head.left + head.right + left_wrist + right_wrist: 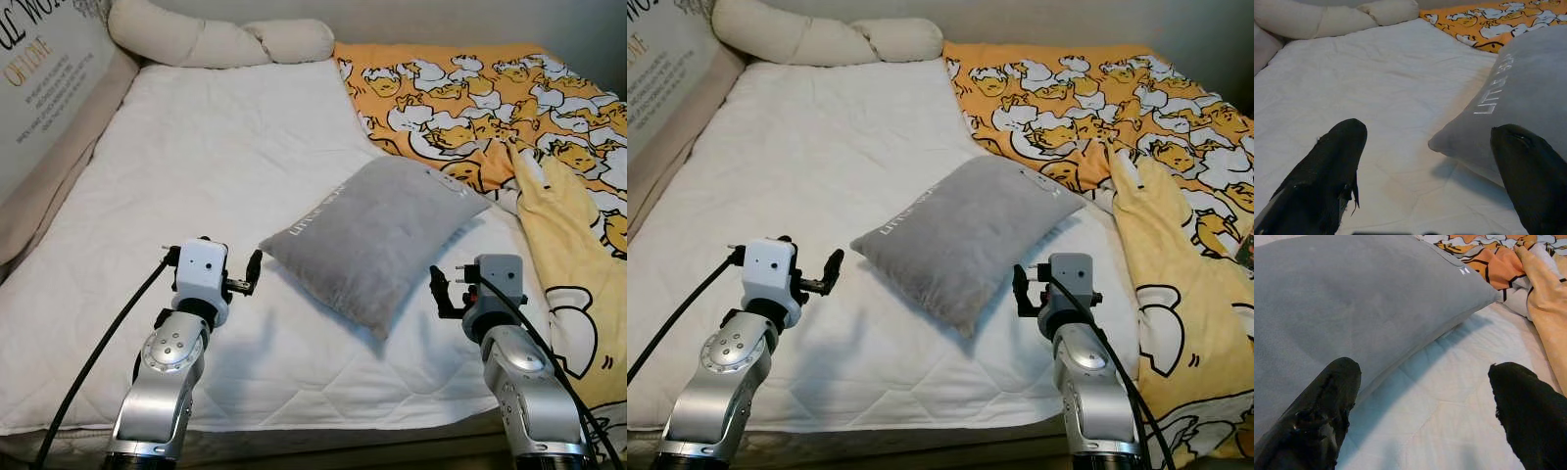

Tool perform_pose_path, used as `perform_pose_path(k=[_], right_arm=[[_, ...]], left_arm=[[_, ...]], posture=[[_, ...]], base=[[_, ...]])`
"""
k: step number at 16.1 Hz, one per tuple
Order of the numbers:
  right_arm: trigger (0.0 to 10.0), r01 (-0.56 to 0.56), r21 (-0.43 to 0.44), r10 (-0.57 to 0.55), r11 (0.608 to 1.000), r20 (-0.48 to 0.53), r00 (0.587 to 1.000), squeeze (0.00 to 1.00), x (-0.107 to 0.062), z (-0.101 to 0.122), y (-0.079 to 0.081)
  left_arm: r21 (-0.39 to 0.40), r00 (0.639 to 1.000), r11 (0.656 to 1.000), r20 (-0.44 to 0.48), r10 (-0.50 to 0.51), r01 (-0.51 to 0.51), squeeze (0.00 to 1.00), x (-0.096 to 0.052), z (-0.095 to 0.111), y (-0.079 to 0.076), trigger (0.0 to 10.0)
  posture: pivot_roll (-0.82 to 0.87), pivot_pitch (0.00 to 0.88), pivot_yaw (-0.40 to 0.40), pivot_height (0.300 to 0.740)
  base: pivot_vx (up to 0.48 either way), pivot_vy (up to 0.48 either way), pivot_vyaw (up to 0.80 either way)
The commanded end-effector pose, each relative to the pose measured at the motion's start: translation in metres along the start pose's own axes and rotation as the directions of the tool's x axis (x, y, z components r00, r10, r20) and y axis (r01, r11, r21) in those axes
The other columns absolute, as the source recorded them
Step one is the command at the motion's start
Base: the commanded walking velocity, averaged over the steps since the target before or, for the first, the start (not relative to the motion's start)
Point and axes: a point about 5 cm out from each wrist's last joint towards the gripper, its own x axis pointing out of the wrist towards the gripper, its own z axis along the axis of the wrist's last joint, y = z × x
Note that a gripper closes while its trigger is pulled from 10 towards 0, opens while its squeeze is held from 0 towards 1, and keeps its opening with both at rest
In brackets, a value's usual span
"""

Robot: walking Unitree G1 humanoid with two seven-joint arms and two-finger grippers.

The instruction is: Clean up the room

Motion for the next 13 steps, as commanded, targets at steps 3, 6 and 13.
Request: perform_pose_path(k=[3, 6, 13], right_arm=[[10.0, 0.003, 0.005, -0.003, 1.0, 0.001, 1.0, 0.0, -0.001, 0.001, 0.0], [10.0, -0.001, 0.005, 0.001, 1.0, 0.007, 1.0, 0.0, 0.0, 0.002, 0.0], [10.0, -0.036, -0.064, 0.039, 0.997, 0.037, 0.999, 0.0, 0.001, 0.007, 0.003]], left_arm=[[-0.006, 1.0, 1.0, 0.012, -0.006, 0.006, 0.0, 0.001, 0.004, 0.0, 10.0], [-0.005, 1.0, 1.0, 0.01, -0.001, 0.001, 0.0, 0.001, 0.002, 0.001, 10.0], [-0.014, 0.999, 0.999, -0.041, 0.028, -0.029, 0.0, -0.008, -0.015, 0.006, 10.0]], posture=[[-0.03, 0.0, 0.005, 0.74], [-0.03, 0.0, 0.003, 0.74], [-0.02, 0.0, -0.009, 0.74]], base=[[0.302, 0.0, 0.0], [0.314, 0.0, 0.0], [0.31, 0.0, 0.11]])
